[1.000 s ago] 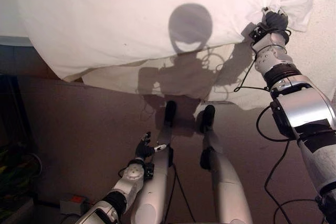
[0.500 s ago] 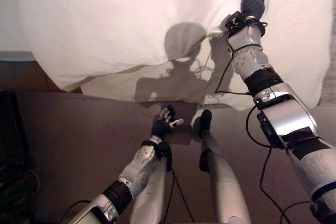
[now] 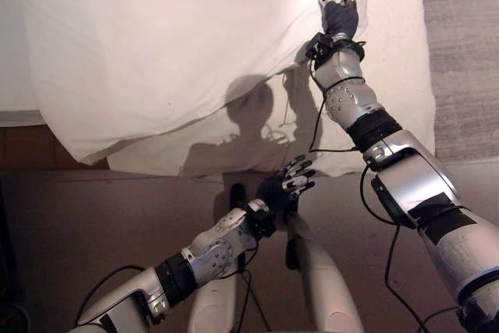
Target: Make the bed
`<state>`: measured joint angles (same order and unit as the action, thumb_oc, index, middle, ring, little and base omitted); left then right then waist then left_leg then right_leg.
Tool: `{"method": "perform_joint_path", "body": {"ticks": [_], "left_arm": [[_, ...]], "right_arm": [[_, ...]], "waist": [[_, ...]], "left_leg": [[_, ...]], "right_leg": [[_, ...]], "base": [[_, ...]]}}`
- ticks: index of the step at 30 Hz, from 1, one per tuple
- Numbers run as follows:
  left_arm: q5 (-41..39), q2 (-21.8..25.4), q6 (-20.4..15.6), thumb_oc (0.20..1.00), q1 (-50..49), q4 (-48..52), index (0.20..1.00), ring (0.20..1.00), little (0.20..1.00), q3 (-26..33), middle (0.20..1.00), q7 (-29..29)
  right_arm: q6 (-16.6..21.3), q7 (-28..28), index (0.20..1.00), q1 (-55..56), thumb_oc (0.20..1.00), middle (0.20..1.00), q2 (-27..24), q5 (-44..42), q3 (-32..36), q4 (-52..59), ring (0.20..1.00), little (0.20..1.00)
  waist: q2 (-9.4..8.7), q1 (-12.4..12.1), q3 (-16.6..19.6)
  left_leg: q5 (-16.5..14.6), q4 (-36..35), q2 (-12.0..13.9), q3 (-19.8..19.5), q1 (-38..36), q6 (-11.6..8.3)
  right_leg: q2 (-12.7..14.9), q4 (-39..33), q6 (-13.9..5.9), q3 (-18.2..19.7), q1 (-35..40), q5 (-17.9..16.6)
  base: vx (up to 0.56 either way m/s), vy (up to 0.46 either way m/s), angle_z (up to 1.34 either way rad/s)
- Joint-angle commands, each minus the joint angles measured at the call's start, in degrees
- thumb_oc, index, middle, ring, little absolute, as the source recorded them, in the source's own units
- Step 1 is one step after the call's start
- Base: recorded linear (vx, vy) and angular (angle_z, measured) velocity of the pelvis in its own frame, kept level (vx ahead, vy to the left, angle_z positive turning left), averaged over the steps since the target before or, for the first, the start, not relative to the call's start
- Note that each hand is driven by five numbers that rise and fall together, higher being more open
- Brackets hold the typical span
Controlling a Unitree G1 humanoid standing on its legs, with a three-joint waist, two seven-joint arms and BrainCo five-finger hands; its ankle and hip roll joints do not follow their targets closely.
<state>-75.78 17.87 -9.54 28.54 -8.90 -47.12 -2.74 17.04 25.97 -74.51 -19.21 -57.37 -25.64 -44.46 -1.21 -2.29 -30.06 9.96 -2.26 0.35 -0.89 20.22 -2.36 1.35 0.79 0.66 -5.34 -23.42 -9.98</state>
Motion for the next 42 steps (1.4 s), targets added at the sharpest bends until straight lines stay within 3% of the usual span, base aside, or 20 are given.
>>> {"method": "perform_joint_path", "body": {"ticks": [1, 2, 11, 22, 30, 38, 42], "left_arm": [[-0.6, -2.4, -8.0, 1.0, 1.2, 0.5, 1.0, 1.0, 1.0, 6.2, 1.0, -3.1], [-0.6, -4.6, -10.9, 1.0, 3.7, -0.3, 1.0, 1.0, 1.0, 10.0, 1.0, -6.1], [-4.0, -13.1, -19.5, 1.0, 12.1, -3.8, 1.0, 1.0, 1.0, 21.5, 1.0, -12.1], [-9.6, -16.3, -23.0, 1.0, 16.5, -10.8, 1.0, 1.0, 1.0, 28.1, 1.0, -14.7], [-9.5, -15.9, -21.3, 1.0, 15.0, -12.8, 1.0, 1.0, 1.0, 27.0, 1.0, -16.7], [-5.1, -5.6, -10.3, 1.0, -3.6, -0.6, 1.0, 1.0, 1.0, 13.4, 1.0, -11.1], [-5.8, -3.8, -8.3, 1.0, -7.3, 2.1, 1.0, 1.0, 1.0, 9.6, 1.0, -9.0]], "right_arm": [[3.7, -1.1, 0.2, 0.6, 0.2, 0.2, -2.6, 3.3, 0.0, 9.6, 0.2, 0.2], [3.7, -0.5, 0.2, 3.2, 0.2, 0.2, -3.3, 4.0, 0.5, 12.3, 0.2, 0.2], [4.2, 0.0, 0.2, 12.5, 0.2, 0.2, -0.4, 3.3, 2.8, 17.1, 0.2, 0.2], [4.4, 0.8, 0.2, 17.8, 0.2, 0.2, 1.6, 2.0, 5.4, 15.7, 0.2, 0.2], [4.8, 2.0, 0.2, 18.7, 0.2, 0.2, 1.7, 1.9, 6.9, 16.7, 0.2, 0.2], [4.4, 2.5, 0.2, 15.2, 0.2, 0.2, -1.8, 4.0, 7.8, 15.2, 0.2, 0.2], [4.7, 2.5, 0.2, 14.2, 0.2, 0.2, -2.0, 4.1, 7.8, 14.2, 0.2, 0.2]], "waist": [[-3.9, 1.3, 4.2], [-4.33, 1.3, 4.6], [-6.24, 1.1, 6.3], [-6.57, 0.9, 7.3], [-6.34, 0.8, 7.2], [-4.25, -0.3, 7.1], [-3.82, -0.5, 7.2]], "left_leg": [[-4.7, 4.1, -2.1, 0.8, 0.4, -0.14], [-4.8, 4.2, -2.0, 0.9, 0.0, -0.45], [-5.0, 4.7, -1.3, 1.0, -0.6, -0.71], [-4.4, 2.7, -0.7, 0.3, -2.3, -0.63], [-4.2, 1.9, -0.5, -0.4, -3.0, 0.48], [-4.6, 3.3, -1.1, -1.0, -2.9, 1.21], [-4.2, 3.0, -1.2, -1.3, -2.5, 1.19]], "right_leg": [[3.4, 2.2, -6.66, -1.1, 2.3, 3.2], [3.3, 2.3, -6.59, -1.6, 3.0, 3.5], [2.6, 3.0, -6.24, -2.2, 3.4, 4.3], [2.1, 3.8, -6.08, -2.7, 3.9, 5.2], [1.8, 5.3, -5.98, -2.0, 3.0, 5.4], [2.1, 4.6, -5.84, -2.2, 3.9, 5.1], [2.3, 4.3, -5.83, -2.3, 3.7, 4.8]], "base": [[0.01, -0.06, 0.08], [0.01, -0.059, 0.07], [0.01, -0.036, 0.05], [0.0, -0.014, 0.0], [0.0, -0.003, 0.01], [0.0, 0.0, 0.0], [0.0, 0.0, 0.0]]}}
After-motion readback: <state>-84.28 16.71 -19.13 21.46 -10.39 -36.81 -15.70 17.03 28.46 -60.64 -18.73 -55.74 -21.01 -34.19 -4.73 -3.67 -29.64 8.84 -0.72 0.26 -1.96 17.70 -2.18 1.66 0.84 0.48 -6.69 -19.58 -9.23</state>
